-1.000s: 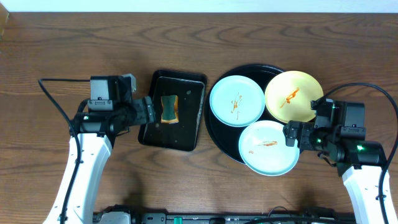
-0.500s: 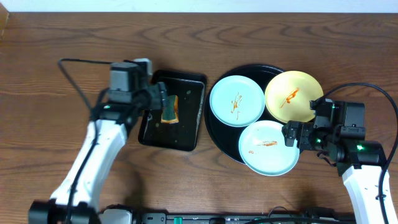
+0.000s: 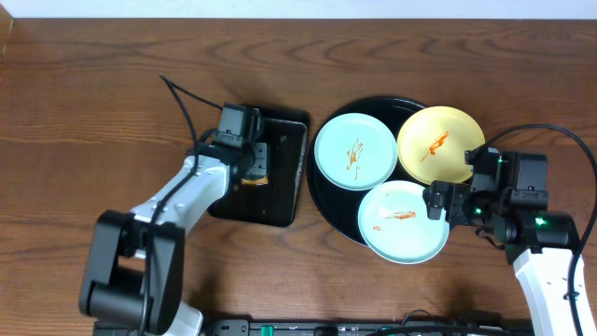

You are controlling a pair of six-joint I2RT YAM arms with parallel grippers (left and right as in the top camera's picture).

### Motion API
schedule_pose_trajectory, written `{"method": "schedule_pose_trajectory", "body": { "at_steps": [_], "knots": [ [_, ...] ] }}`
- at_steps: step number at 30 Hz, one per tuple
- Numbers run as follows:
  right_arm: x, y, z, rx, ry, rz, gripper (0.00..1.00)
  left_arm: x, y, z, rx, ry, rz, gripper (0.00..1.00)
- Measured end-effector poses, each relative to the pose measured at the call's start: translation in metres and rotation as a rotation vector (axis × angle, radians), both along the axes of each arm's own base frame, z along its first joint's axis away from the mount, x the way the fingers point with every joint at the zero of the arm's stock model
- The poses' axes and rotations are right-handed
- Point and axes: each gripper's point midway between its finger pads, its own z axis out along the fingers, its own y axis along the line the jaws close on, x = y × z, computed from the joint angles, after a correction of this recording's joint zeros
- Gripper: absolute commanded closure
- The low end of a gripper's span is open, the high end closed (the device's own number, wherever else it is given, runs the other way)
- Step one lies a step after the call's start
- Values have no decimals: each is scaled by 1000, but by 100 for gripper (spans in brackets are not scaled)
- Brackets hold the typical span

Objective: Clean dirty plates on tray and stack at the side
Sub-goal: 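Reach the left gripper down and grasp the green-orange sponge, then grip the front pale green plate rim with the right gripper and tilt it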

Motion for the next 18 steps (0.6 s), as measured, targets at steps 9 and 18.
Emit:
{"method": "schedule_pose_trajectory", "body": {
  "at_steps": [9, 18],
  "knots": [
    [-1, 0, 0, 1, 3, 0, 1, -2, -6, -17, 19, 28, -10, 92],
    [-1, 0, 0, 0, 3, 0, 1, -5, -5, 8, 13, -1, -14, 92]
  ]
}}
